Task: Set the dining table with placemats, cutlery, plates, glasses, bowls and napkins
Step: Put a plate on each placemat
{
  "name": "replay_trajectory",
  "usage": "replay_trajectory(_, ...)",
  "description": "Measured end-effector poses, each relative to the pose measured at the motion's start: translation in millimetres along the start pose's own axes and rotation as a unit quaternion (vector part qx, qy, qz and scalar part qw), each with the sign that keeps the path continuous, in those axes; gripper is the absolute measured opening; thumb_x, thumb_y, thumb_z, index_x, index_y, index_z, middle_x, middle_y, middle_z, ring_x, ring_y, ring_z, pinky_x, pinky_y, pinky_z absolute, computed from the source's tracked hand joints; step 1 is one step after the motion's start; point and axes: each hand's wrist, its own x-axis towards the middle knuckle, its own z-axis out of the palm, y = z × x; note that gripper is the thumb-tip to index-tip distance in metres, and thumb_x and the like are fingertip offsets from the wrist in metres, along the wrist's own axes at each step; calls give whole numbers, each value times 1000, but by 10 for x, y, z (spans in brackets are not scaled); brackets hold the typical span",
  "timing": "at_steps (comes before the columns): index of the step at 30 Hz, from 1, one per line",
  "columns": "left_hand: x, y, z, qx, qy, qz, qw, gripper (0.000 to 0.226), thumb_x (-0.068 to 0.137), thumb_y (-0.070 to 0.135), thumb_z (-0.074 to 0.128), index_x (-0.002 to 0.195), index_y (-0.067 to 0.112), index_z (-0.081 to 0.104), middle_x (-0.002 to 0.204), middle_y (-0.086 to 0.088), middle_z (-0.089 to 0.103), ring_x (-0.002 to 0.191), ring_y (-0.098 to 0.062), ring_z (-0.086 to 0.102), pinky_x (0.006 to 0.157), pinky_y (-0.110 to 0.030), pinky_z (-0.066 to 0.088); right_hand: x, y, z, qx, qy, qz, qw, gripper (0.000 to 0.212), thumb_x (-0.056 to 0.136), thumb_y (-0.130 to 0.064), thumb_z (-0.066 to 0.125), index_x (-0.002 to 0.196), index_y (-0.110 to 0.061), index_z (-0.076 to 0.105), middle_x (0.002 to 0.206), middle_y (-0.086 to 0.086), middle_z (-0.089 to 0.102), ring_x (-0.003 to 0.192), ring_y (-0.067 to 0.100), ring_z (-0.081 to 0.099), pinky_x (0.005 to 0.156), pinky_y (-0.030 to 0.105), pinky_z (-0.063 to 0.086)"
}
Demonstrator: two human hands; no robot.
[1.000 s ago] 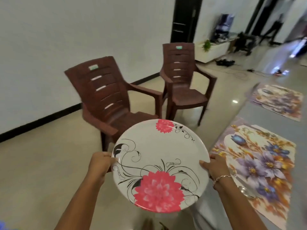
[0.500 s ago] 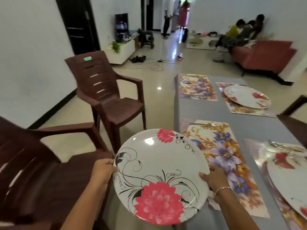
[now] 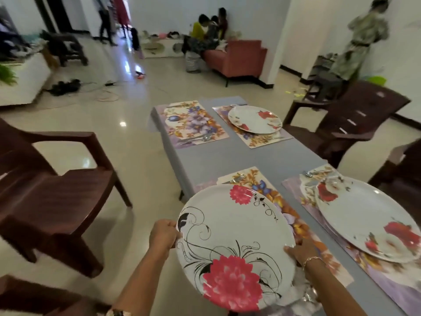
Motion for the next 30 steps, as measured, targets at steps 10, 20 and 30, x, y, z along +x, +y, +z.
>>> replay_trajectory(10, 729, 295, 411, 157, -98, 13, 983, 27, 72, -12, 64, 63, 8, 48, 73, -15, 59, 66, -29, 57, 69, -43, 58, 241, -105, 83, -103, 70, 86, 988, 47, 77, -7, 71, 120, 4, 55, 119, 24, 59, 105, 37, 59, 88, 41, 49)
replay_trajectory(20, 892, 238, 457, 233, -180, 33, 955, 21, 69, -5, 68, 74, 8, 53, 87, -19, 66, 85, -35, 66, 79, -50, 56, 117, -39, 142, -174, 122, 85, 973, 39, 80, 1, 66, 117, 1, 57, 113, 21, 62, 106, 36, 58, 86, 35, 44)
replay_trajectory(30, 815, 353, 573, 354, -85, 135, 921, 6, 84, 11, 62, 86, 12, 57, 93, -10, 65, 87, -32, 63, 73, -34, 49, 112, -80, 162, -165, 156, 105, 968, 29, 83, -4, 61, 112, -6, 58, 116, 20, 61, 109, 36, 57, 88, 35, 44)
